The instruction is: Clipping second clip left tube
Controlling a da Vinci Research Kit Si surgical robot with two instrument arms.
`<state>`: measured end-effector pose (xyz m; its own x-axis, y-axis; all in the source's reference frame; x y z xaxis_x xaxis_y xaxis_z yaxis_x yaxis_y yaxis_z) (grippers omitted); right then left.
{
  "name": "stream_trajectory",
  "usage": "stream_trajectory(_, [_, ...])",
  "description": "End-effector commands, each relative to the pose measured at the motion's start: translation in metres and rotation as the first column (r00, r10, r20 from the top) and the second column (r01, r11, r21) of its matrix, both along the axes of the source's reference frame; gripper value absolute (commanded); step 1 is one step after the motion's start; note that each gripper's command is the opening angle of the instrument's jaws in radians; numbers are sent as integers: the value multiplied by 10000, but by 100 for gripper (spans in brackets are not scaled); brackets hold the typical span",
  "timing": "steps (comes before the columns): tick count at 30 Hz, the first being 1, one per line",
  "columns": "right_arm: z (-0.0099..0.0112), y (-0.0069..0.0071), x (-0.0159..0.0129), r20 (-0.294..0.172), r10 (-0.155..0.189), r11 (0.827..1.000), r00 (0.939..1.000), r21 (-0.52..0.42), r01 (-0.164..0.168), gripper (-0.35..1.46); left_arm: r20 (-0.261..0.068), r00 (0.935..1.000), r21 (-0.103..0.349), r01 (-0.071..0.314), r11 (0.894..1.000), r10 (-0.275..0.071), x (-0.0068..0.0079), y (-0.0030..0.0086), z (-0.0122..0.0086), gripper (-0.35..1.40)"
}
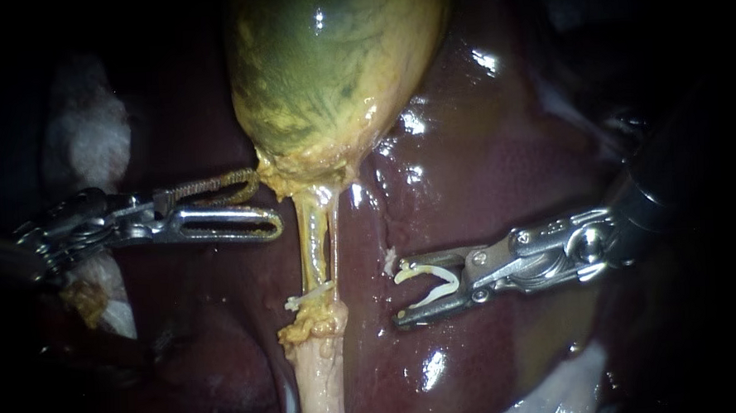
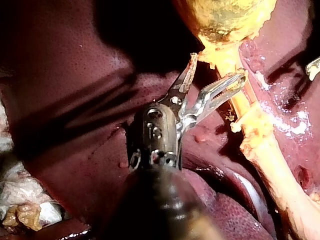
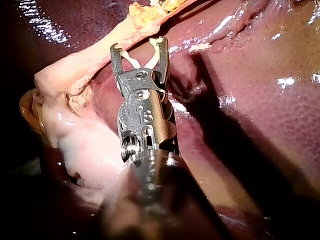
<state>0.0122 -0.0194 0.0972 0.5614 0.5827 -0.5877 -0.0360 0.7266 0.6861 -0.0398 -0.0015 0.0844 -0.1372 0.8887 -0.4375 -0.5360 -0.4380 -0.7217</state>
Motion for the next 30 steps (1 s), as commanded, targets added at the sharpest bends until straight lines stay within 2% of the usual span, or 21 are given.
stream_trajectory(1, [0,0,0,0,-1,10000,10000,1,1,59,-31,10000,-43,4,10000,-4,0,0,1,56])
stream_trajectory(8, [0,0,-1,-1,-4,10000,10000,0,4,58,-216,9996,-94,192,9998,-194,-7,-1,12,54])
stream_trajectory(14, [0,0,-1,-3,-6,10000,10000,0,6,58,-168,9997,-87,161,9998,-162,-12,0,19,49])
stream_trajectory(26, [1,1,-2,-25,-48,10000,10000,33,48,57,-188,9997,-65,145,9999,-147,-3,13,34,34])
stream_trajectory(30, [2,1,-2,-25,-49,10000,10000,33,49,57,-67,9997,-115,220,9997,-220,-2,15,36,31])
